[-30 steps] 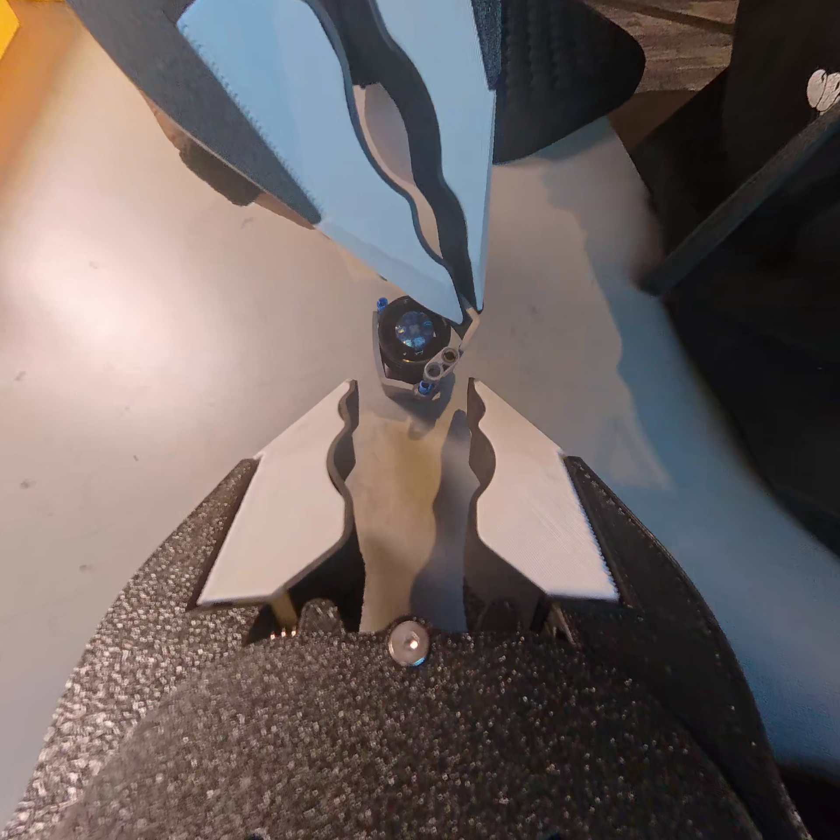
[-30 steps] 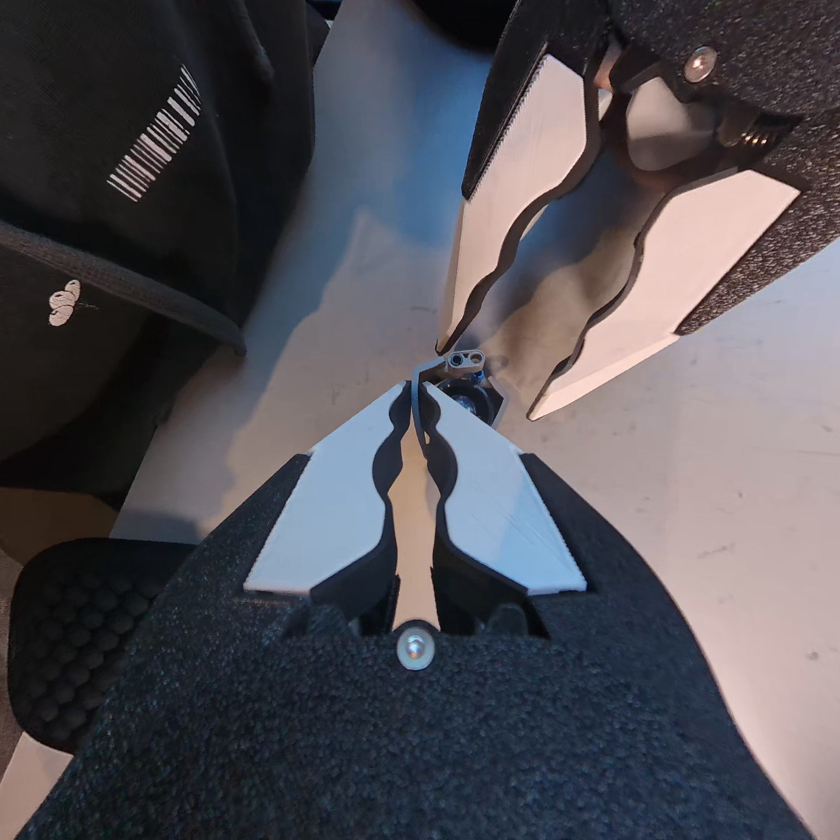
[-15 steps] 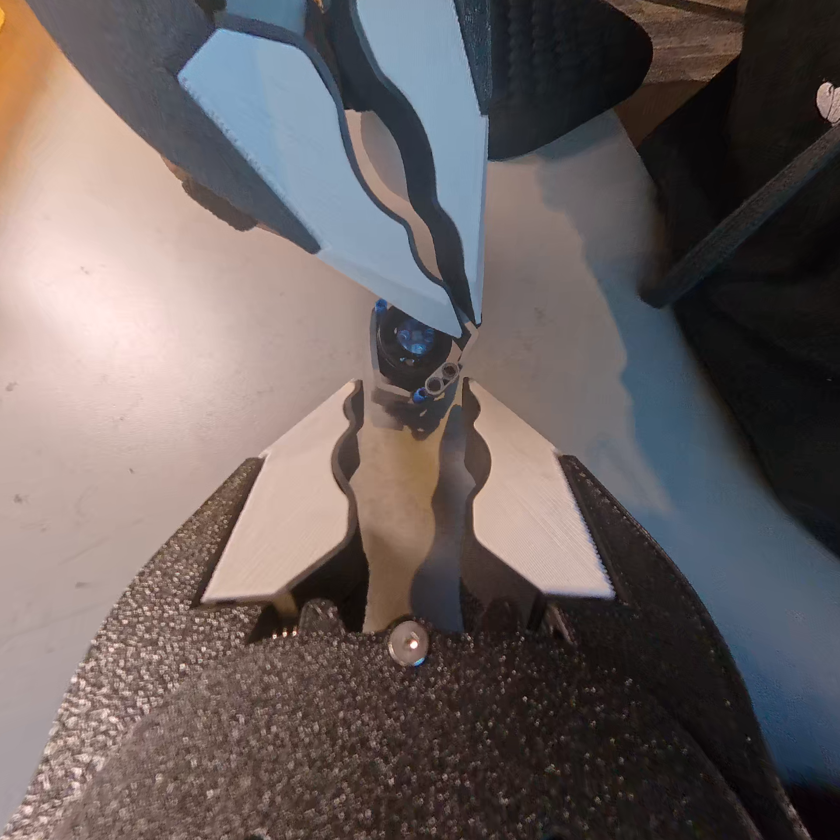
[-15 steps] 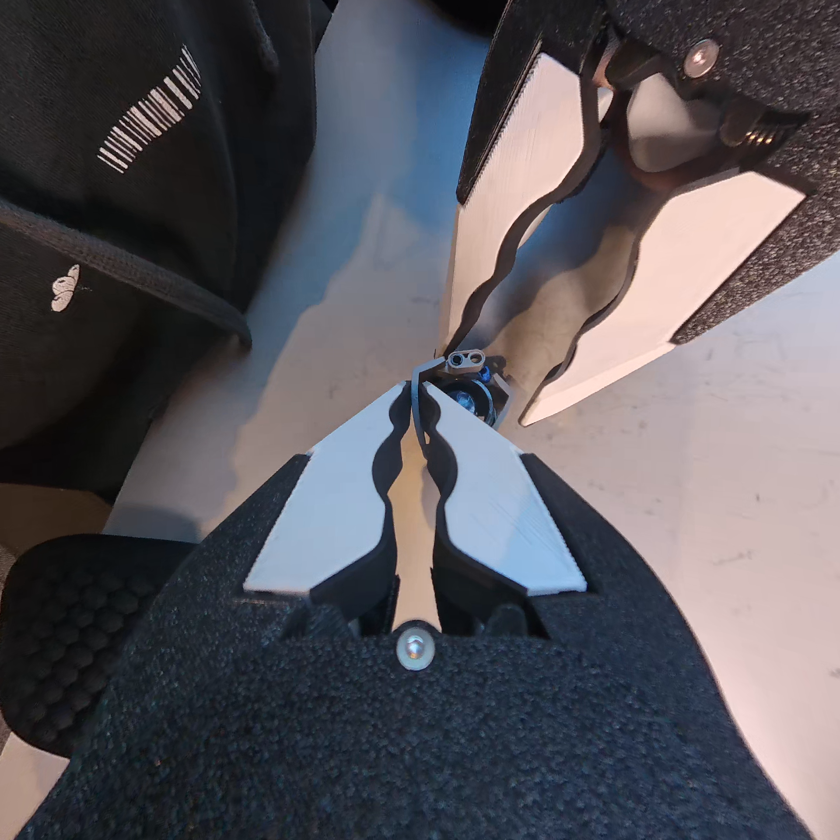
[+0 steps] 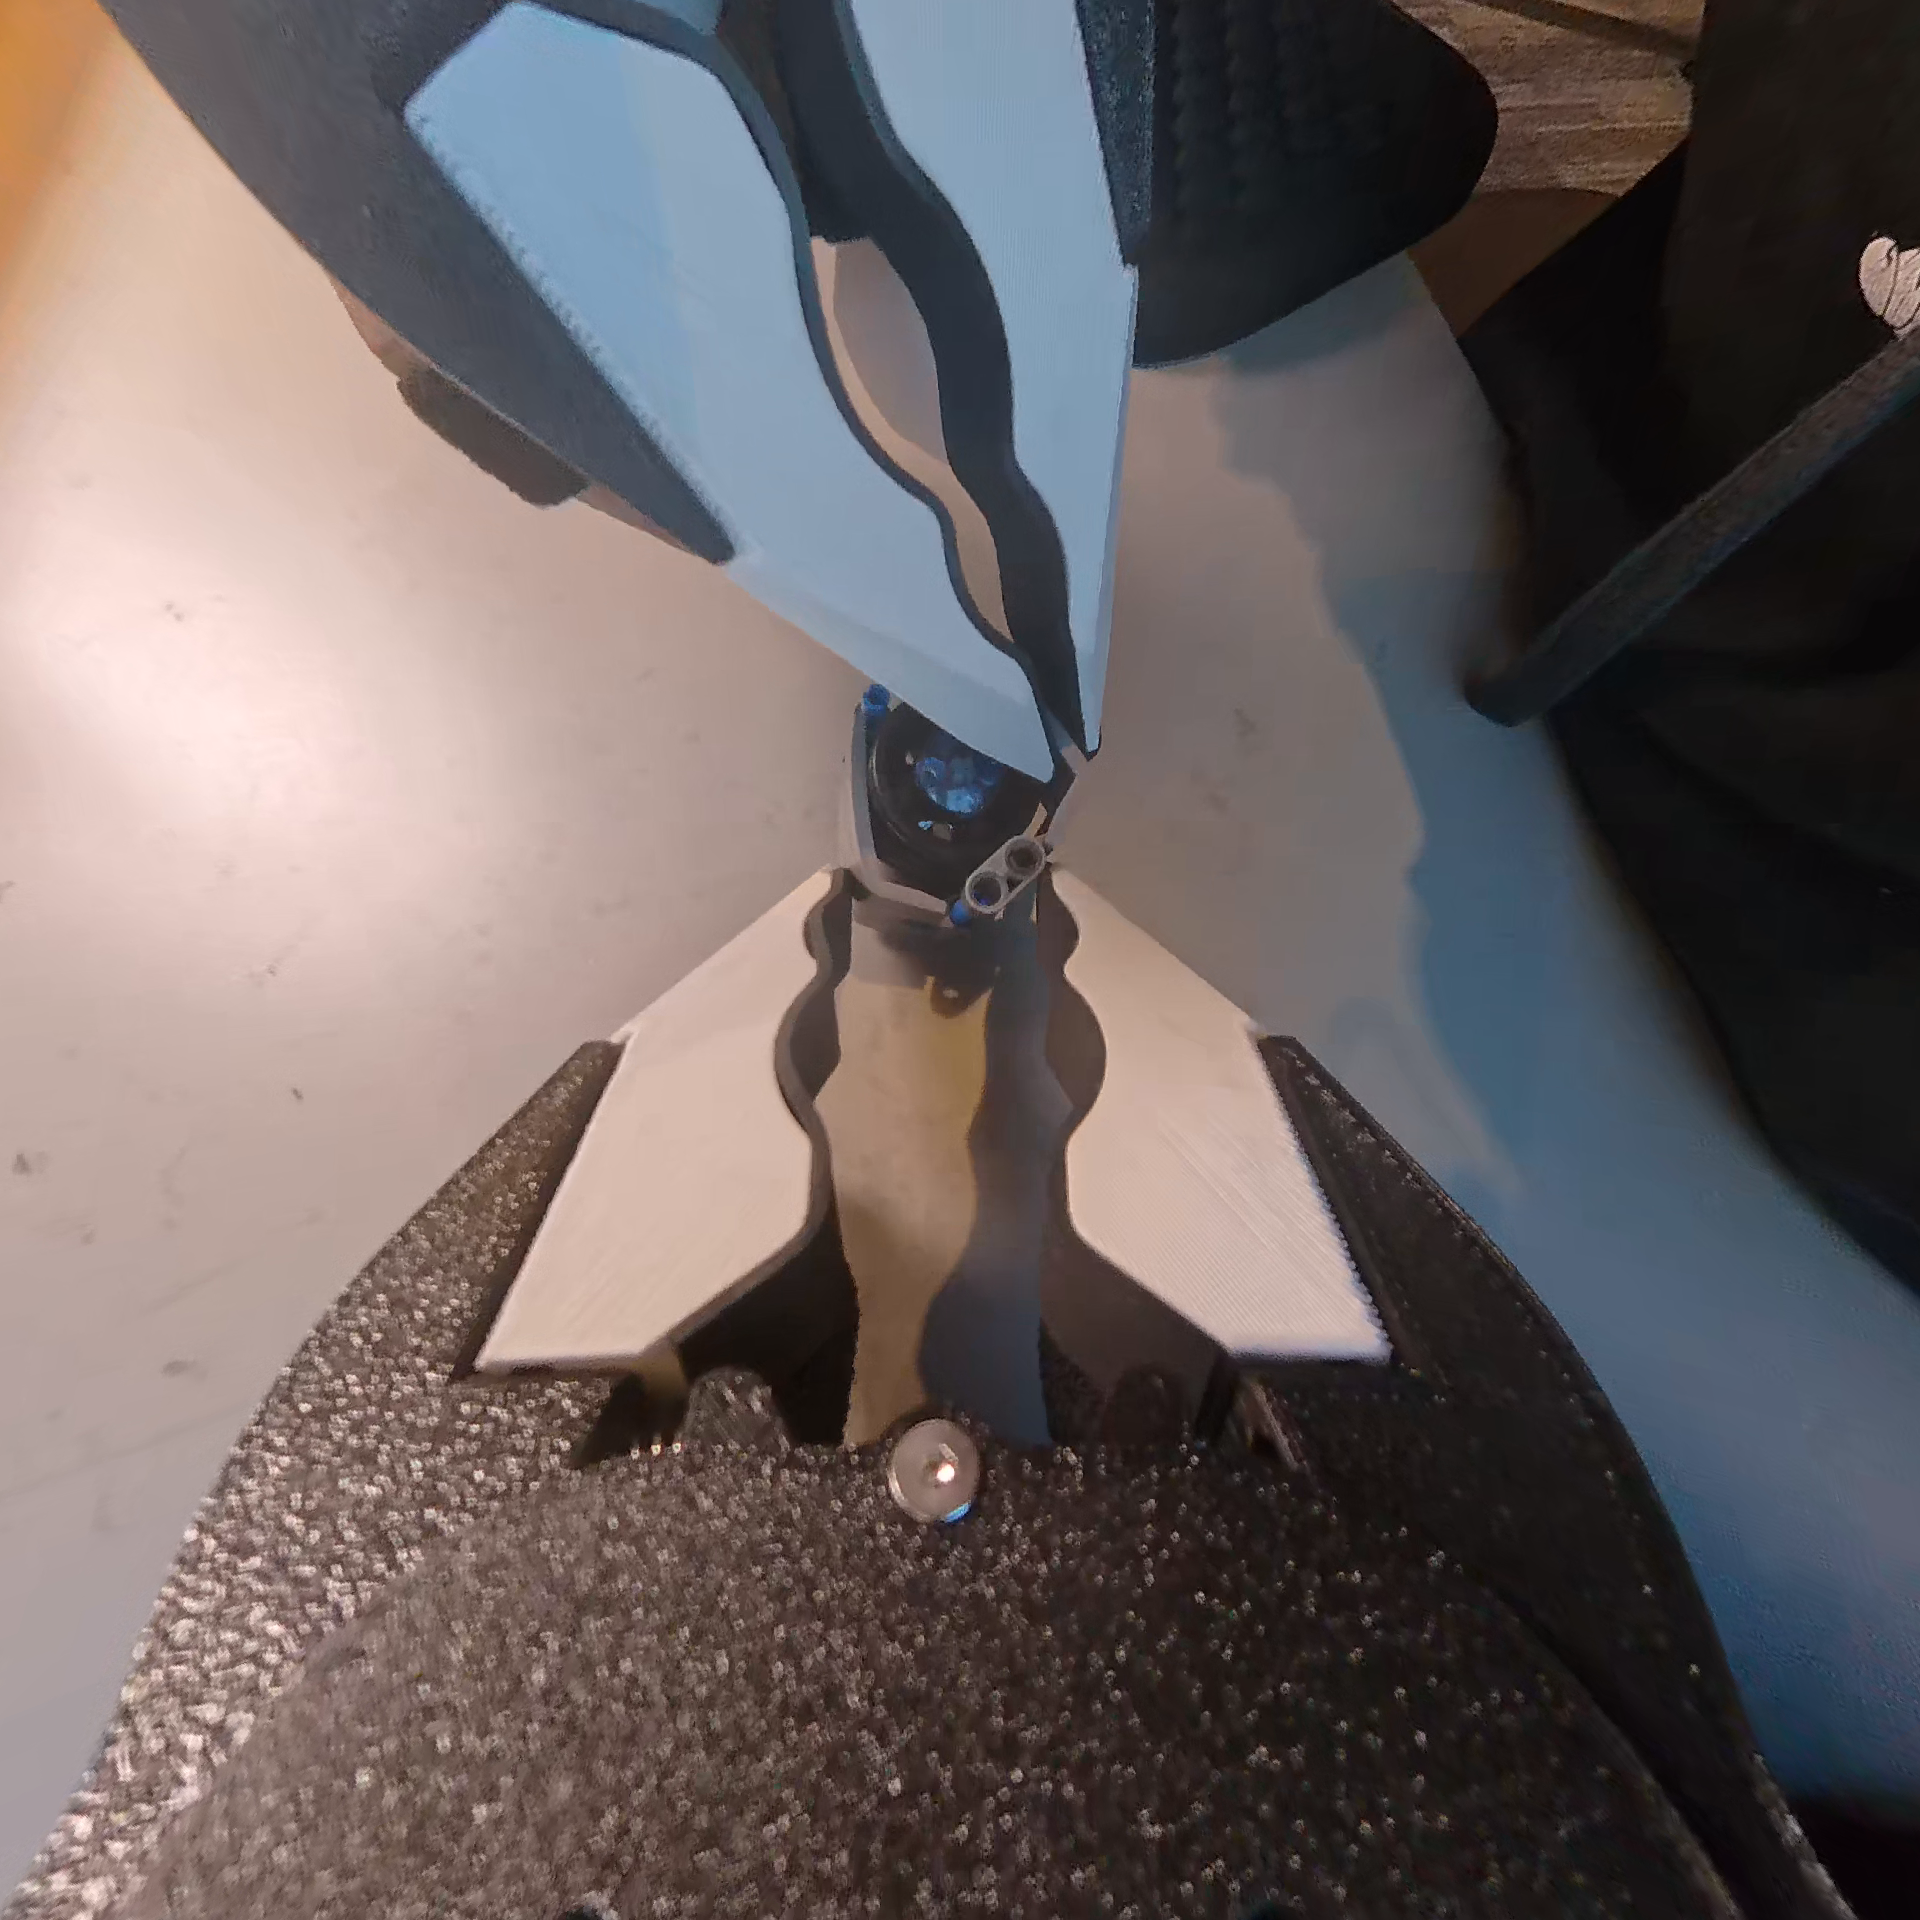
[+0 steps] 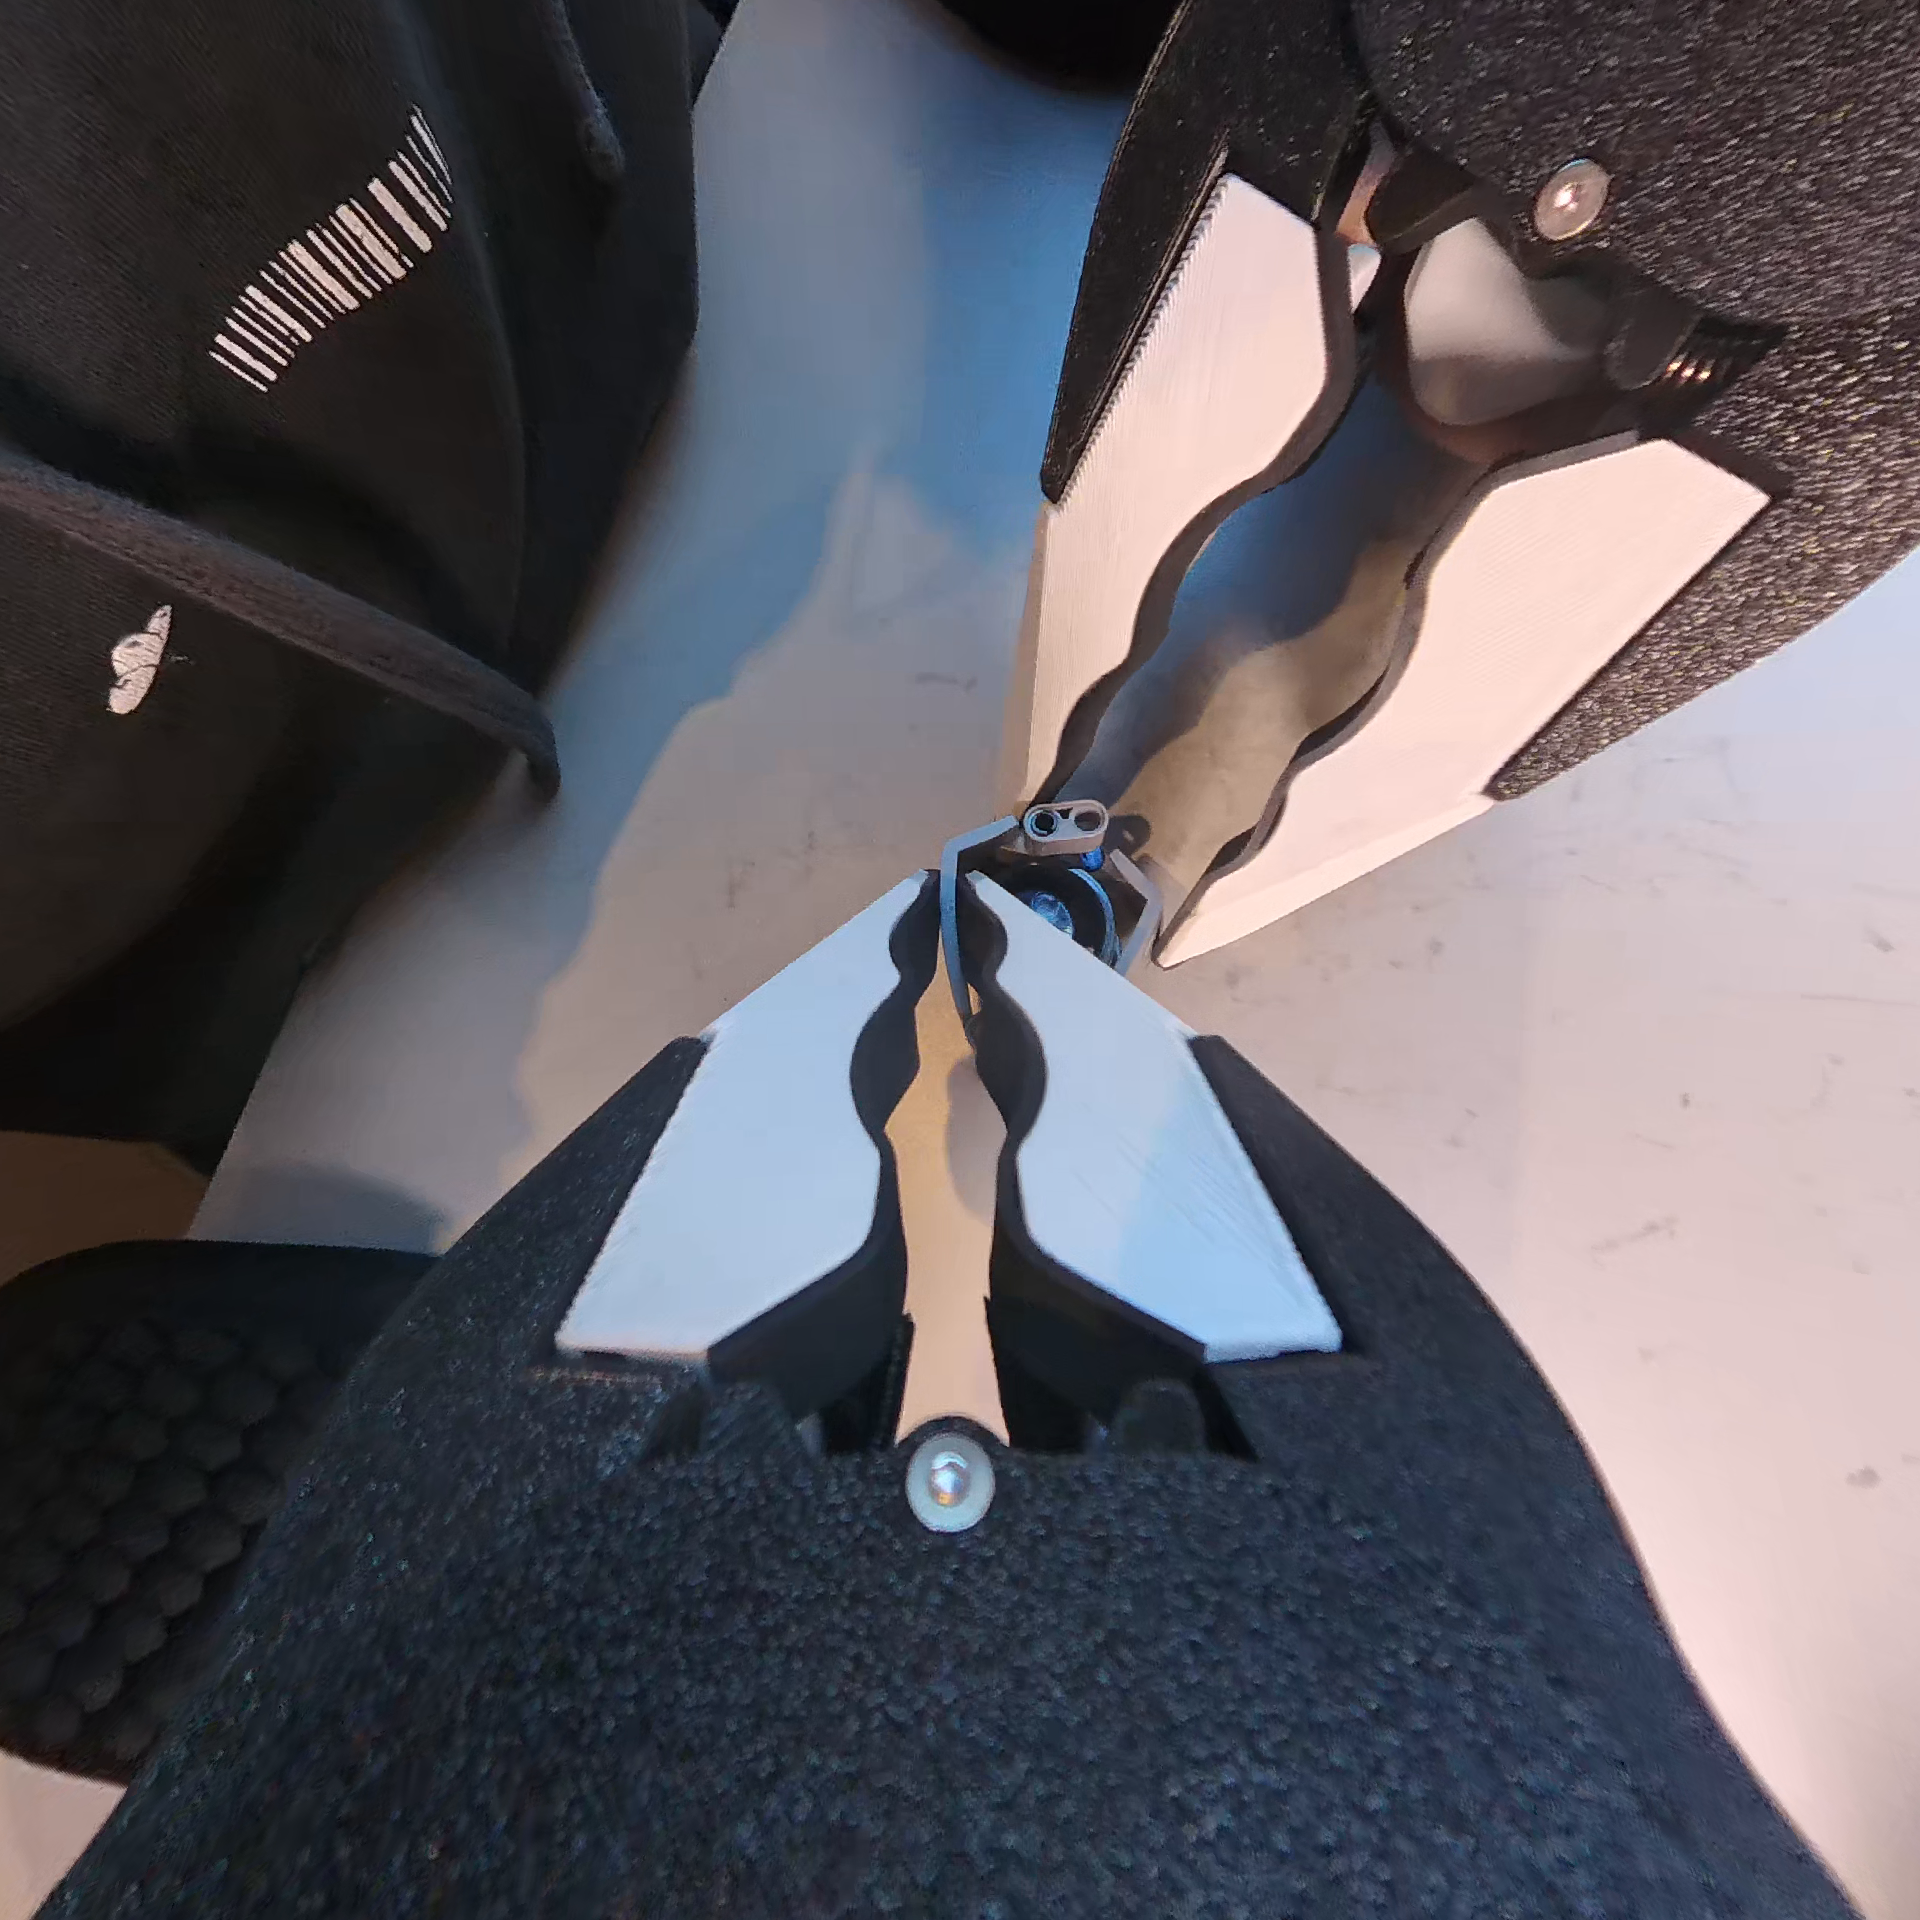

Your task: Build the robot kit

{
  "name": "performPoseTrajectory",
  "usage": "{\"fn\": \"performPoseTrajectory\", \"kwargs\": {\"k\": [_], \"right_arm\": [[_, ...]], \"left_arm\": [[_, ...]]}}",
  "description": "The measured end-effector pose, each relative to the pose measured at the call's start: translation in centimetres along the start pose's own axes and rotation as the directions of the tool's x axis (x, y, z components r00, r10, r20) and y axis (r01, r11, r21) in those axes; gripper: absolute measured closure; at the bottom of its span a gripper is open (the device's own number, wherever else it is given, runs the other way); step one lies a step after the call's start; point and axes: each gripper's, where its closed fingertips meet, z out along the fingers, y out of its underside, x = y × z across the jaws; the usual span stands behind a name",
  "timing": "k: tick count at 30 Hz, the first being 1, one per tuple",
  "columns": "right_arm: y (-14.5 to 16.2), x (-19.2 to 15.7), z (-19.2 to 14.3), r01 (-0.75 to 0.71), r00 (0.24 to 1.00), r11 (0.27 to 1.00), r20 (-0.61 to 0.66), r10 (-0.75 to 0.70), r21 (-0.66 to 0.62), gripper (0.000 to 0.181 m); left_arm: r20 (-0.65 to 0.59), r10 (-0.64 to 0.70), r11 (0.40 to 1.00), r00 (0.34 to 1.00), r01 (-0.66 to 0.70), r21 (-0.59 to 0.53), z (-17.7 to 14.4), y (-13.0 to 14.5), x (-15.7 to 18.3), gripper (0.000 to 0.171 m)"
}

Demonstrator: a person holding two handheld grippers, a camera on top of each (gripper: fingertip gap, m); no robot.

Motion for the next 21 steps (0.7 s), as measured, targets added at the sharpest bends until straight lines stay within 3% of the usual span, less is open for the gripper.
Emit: {"fn": "performPoseTrajectory", "kwargs": {"k": [9, 21], "right_arm": [[-0.09, 0.42, -0.37, 0.063, 0.988, 0.998, -0.141, -0.065, -0.015, 0.178], [0.16, 0.46, -0.53, 0.084, 0.975, 0.996, -0.206, -0.090, -0.036, 0.173]], "left_arm": [[-0.003, -0.007, 0.999, 1.000, 0.007, -0.046, 0.45, 0.63, -0.04, 0.137], [-0.021, -0.036, 0.998, 0.999, 0.035, -0.059, 0.66, 0.72, 0.04, 0.141]]}}
